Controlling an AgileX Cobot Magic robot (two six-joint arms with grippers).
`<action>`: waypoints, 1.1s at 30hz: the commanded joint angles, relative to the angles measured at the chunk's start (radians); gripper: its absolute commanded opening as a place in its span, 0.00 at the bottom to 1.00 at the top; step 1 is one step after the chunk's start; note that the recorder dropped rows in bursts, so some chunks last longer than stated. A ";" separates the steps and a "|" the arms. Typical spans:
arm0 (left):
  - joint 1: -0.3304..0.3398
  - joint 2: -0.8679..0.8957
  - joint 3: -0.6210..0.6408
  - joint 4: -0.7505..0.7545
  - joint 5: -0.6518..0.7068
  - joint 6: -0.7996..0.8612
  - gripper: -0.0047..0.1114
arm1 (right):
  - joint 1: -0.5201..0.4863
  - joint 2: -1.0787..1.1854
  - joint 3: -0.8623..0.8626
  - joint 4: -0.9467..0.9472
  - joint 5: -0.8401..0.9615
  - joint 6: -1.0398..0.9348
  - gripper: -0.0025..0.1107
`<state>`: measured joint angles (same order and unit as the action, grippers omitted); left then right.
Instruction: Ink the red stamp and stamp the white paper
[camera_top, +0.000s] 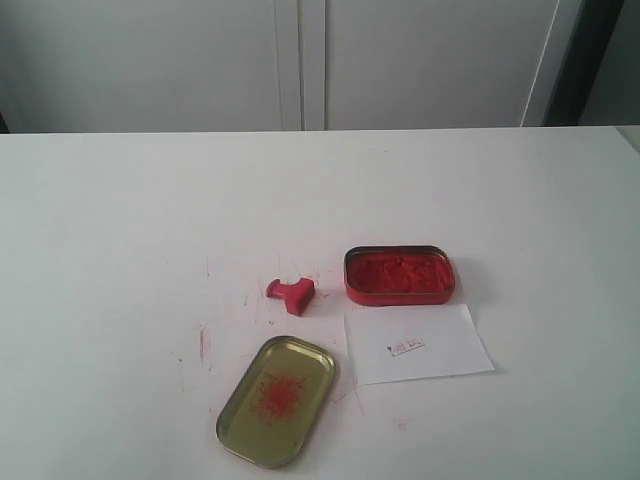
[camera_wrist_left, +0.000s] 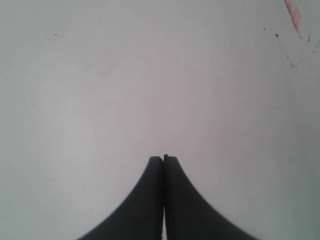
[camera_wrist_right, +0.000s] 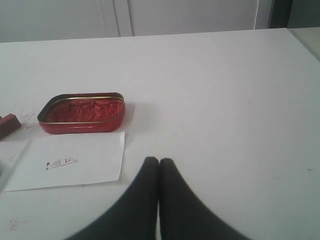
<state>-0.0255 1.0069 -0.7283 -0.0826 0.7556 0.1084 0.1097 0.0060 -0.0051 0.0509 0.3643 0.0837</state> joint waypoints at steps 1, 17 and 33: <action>0.003 -0.009 0.007 -0.001 0.018 0.002 0.04 | 0.004 -0.006 0.005 0.001 -0.014 0.000 0.02; 0.003 -0.225 0.031 0.009 -0.029 0.000 0.04 | 0.004 -0.006 0.005 0.001 -0.014 0.000 0.02; 0.073 -0.508 0.289 -0.001 -0.160 -0.003 0.04 | 0.004 -0.006 0.005 0.002 -0.014 0.000 0.02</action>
<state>0.0333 0.5510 -0.4715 -0.0785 0.5947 0.1101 0.1097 0.0060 -0.0051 0.0509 0.3643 0.0837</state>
